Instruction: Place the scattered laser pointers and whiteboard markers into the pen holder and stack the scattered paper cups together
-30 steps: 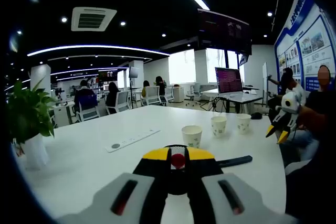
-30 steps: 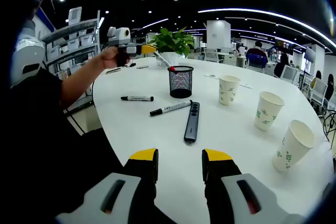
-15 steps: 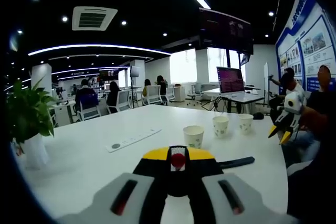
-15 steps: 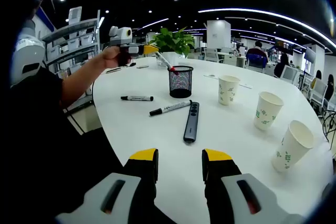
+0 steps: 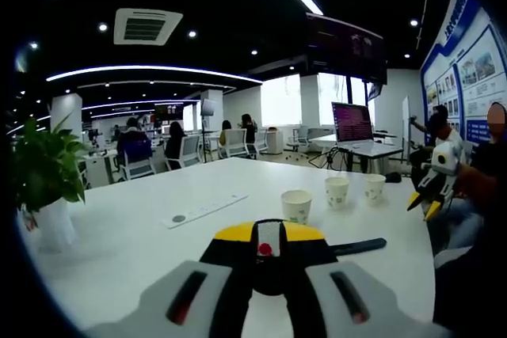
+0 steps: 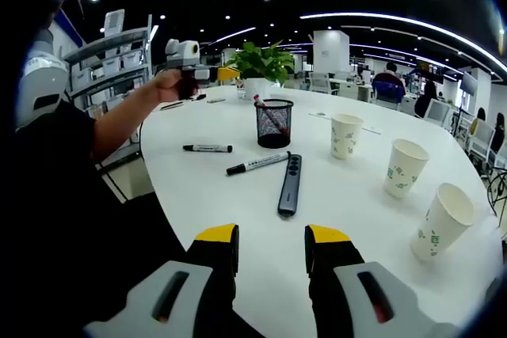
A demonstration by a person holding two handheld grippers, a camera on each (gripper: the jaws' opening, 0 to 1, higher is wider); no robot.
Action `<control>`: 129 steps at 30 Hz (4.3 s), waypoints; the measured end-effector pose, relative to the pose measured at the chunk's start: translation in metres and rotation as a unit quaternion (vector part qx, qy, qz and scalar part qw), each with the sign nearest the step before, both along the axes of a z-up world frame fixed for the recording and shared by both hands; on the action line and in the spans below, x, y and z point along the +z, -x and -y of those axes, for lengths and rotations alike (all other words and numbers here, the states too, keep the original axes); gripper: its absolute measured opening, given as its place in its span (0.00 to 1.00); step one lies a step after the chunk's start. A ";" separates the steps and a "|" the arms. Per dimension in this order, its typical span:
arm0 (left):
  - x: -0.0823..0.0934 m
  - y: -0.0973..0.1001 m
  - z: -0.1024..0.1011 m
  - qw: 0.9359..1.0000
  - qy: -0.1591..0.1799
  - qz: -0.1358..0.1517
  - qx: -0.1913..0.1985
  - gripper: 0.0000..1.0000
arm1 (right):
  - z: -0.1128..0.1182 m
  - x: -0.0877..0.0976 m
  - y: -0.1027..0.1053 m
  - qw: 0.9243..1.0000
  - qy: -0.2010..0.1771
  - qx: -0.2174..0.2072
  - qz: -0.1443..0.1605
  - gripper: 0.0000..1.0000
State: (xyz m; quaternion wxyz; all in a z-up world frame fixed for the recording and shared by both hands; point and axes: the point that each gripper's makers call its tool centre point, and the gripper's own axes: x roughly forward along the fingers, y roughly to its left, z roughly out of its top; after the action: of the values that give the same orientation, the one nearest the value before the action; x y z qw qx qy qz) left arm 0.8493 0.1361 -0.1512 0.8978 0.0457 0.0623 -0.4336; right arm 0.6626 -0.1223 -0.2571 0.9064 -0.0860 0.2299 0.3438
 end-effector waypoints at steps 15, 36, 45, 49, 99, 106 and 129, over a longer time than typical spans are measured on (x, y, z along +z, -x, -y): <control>-0.023 0.008 -0.004 0.999 -0.020 -0.030 -0.007 0.21 | -0.005 -0.005 -0.001 1.000 -0.003 0.004 -0.005 0.36; -0.045 0.024 -0.014 0.998 -0.024 -0.062 -0.006 0.27 | -0.011 -0.005 -0.003 1.000 -0.002 0.007 -0.007 0.36; -0.061 0.033 -0.019 0.996 -0.030 -0.078 -0.006 0.28 | -0.012 -0.004 -0.004 1.000 -0.001 0.008 -0.006 0.36; -0.064 0.035 -0.021 0.996 -0.034 -0.081 -0.006 0.28 | -0.014 -0.002 -0.004 1.000 0.000 0.011 -0.005 0.36; -0.110 0.077 -0.053 0.992 -0.041 -0.121 0.018 0.28 | -0.026 0.009 -0.015 0.999 0.010 0.033 -0.002 0.36; -0.110 0.081 -0.054 0.991 -0.038 -0.125 0.022 0.28 | -0.029 0.007 -0.017 0.999 0.010 0.041 -0.006 0.36; -0.124 0.106 -0.063 0.989 -0.038 -0.137 0.029 0.29 | -0.026 0.001 -0.019 0.999 0.000 0.040 -0.006 0.36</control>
State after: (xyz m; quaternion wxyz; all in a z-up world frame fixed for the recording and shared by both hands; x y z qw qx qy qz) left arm 0.7437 0.1993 -0.2755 0.8905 0.0183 0.2025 -0.4070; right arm 0.6813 -0.0965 -0.2560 0.8905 -0.0929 0.2311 0.3807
